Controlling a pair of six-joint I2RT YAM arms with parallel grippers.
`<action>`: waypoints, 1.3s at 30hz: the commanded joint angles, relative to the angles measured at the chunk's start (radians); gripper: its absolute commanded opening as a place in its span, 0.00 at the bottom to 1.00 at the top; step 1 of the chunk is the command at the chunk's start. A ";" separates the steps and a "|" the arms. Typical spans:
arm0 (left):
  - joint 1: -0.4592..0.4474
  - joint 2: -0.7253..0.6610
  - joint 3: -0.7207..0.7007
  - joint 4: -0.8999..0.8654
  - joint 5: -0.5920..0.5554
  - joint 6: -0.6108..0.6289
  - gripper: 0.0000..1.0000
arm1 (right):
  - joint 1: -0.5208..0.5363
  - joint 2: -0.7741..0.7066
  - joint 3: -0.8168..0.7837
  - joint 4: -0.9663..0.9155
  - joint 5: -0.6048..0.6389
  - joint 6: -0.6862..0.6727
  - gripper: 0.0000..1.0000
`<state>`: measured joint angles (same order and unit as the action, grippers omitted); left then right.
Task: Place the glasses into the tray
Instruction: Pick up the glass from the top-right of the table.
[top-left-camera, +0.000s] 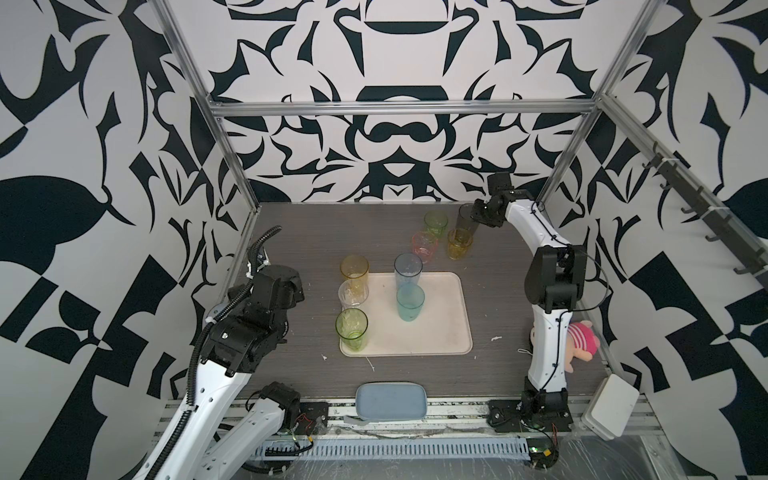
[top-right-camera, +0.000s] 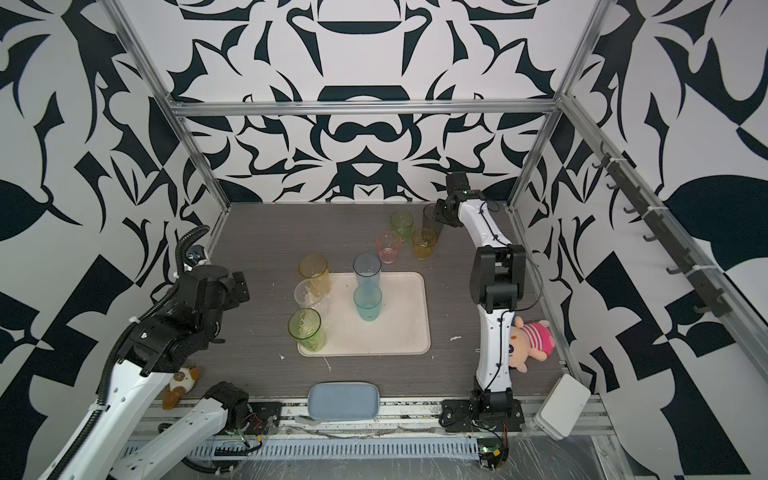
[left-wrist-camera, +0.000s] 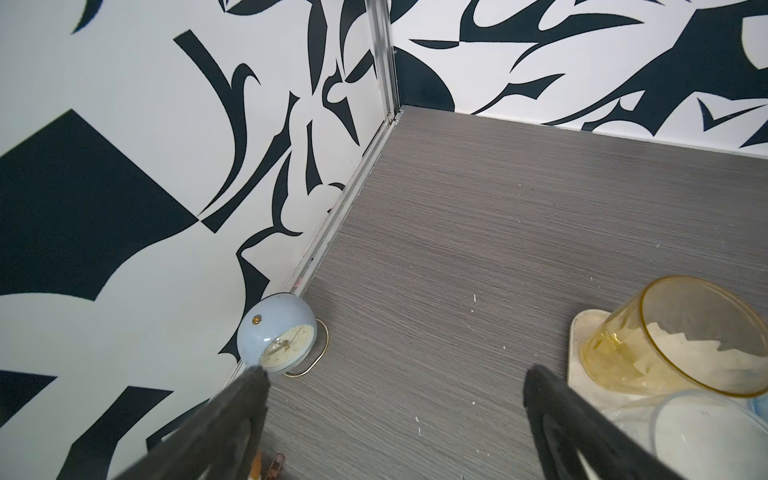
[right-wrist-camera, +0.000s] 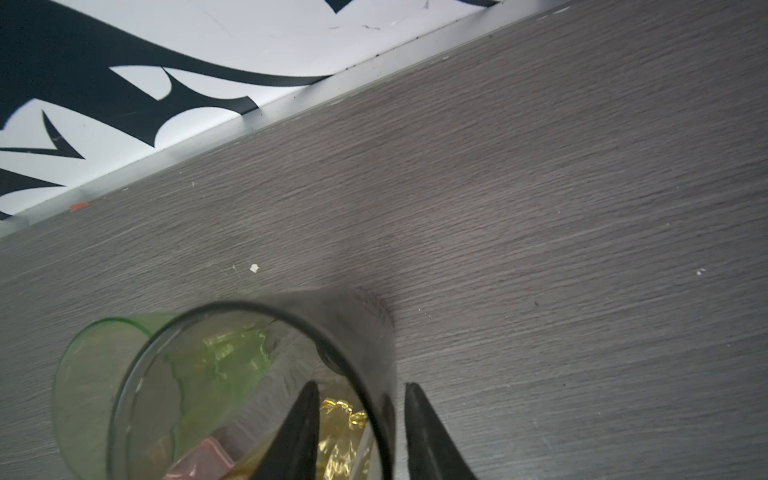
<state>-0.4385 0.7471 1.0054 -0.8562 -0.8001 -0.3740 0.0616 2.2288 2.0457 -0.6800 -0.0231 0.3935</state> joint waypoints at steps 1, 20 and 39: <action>0.001 -0.013 -0.013 -0.006 -0.010 -0.013 0.99 | -0.007 -0.009 0.037 -0.013 -0.008 0.004 0.28; 0.002 -0.012 -0.014 -0.004 -0.010 -0.013 1.00 | -0.029 -0.071 0.050 -0.071 0.047 -0.060 0.00; 0.000 -0.012 -0.014 -0.004 -0.010 -0.014 0.99 | -0.047 -0.321 0.003 -0.298 0.022 -0.027 0.00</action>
<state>-0.4385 0.7444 1.0035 -0.8558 -0.8005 -0.3740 0.0109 1.9533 2.0670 -0.9329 0.0219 0.3439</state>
